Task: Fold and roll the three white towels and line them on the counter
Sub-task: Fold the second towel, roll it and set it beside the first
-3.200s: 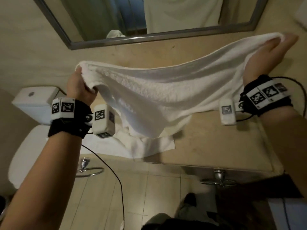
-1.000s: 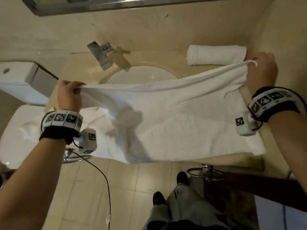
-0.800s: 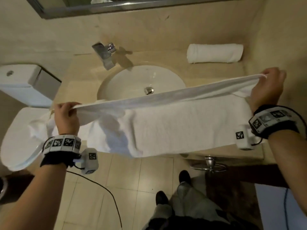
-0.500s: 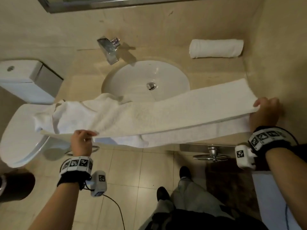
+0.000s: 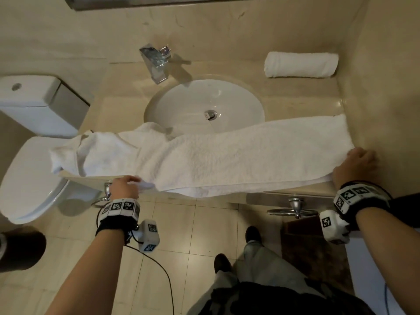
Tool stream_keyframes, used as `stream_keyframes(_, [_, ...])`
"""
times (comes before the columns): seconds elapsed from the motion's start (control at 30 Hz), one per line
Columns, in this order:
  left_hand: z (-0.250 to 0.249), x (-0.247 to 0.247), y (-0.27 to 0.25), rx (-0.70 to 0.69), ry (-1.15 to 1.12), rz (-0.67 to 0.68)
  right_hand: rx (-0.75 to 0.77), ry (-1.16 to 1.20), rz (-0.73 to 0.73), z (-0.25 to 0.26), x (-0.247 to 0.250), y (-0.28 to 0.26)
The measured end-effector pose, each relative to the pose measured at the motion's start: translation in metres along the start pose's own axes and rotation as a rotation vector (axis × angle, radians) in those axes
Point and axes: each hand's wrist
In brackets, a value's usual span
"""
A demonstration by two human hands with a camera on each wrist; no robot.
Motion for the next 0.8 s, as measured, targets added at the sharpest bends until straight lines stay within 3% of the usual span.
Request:
stream_keyframes(0.13, [-0.031,0.010,0.014,0.159,-0.147,-0.048,0.260,0.109,-0.010,0.048,0.001,0.007])
stream_keyframes(0.3, [-0.063,0.015,0.022,0.391,-0.329,0.087,0.400,0.295,0.234,0.129,-0.005,0.006])
stream_keyframes(0.37, [-0.072,0.016,0.027,0.350,-0.294,0.149,0.511,0.378,0.304,0.159,-0.008,0.000])
stream_keyframes(0.43, [-0.079,0.021,0.028,0.422,-0.290,0.161,0.640,0.438,0.412,0.189,-0.011,-0.008])
stream_keyframes(0.5, [-0.077,0.022,0.031,0.358,-0.203,0.240,0.748,0.475,0.512,0.218,-0.012,-0.019])
stream_keyframes(0.6, [-0.077,0.024,0.032,0.208,-0.346,0.251,0.894,0.490,0.619,0.264,-0.009,-0.039])
stream_keyframes(0.73, [-0.083,0.028,0.027,-0.131,-0.390,0.225,0.973,0.568,0.728,0.326,-0.001,-0.071])
stream_keyframes(0.8, [-0.080,0.029,0.027,-0.191,-0.470,0.303,0.991,0.594,0.804,0.354,-0.001,-0.087])
Point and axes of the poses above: each hand's wrist, its own y-axis towards the middle knuckle, its own x-axis out of the back of the hand, z = x × y, and after that the axes turned 13 degrees about -z, right-handed
